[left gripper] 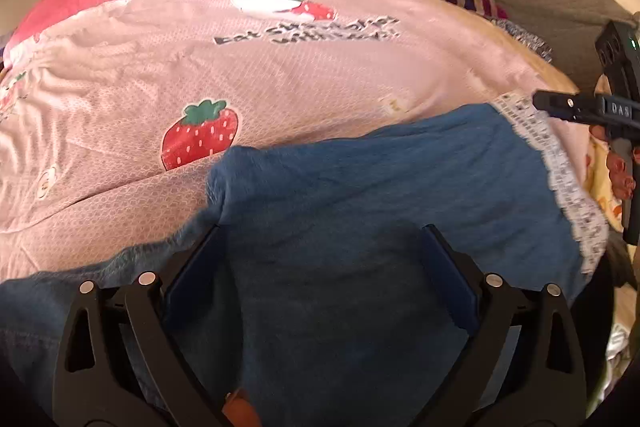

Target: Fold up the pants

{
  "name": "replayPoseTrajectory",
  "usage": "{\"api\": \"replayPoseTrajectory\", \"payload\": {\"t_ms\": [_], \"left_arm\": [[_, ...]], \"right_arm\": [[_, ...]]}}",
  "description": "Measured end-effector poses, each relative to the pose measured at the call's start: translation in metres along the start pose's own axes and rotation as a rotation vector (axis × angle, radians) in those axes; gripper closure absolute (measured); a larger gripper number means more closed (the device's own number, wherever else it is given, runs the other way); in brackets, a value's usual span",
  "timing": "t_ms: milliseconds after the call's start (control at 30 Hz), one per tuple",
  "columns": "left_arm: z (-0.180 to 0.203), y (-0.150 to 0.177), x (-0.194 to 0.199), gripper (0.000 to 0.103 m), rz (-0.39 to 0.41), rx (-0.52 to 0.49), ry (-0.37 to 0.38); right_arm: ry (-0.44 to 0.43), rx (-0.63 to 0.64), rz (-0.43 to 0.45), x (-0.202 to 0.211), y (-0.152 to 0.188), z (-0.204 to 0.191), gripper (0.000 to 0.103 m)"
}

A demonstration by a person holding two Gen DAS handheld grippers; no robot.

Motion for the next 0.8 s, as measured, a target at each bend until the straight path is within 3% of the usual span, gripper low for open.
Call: {"api": "replayPoseTrajectory", "payload": {"t_ms": [133,400,600,800], "left_arm": [[0.008,0.004,0.026,0.011,0.031,0.019,0.029],[0.037,0.024,0.073,0.010,0.083,-0.036,0.039],[0.067,0.038,0.093,0.010,0.096,-0.083,0.063],[0.116,0.056,0.097,0.010,0.080,-0.146,0.139]], "right_arm": [[-0.041,-0.055,-0.019,0.026,0.023,-0.003,0.036],[-0.096,-0.078,-0.108,0.030,0.073,-0.024,0.030],[-0.114,-0.069,-0.132,0.015,0.073,-0.031,0.029],[-0.111,-0.131,-0.121,-0.003,0.056,-0.010,0.029]]}}
Point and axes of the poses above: each gripper's, at about its wrist camera, not at the fingertips, and x roughly against the way its jaws point, z to its right, y to its underside, the point moved 10 cm from there along -x, roughly the way its jaws point, and after that the axes turned 7 degrees about -y, right-handed, at the moved point
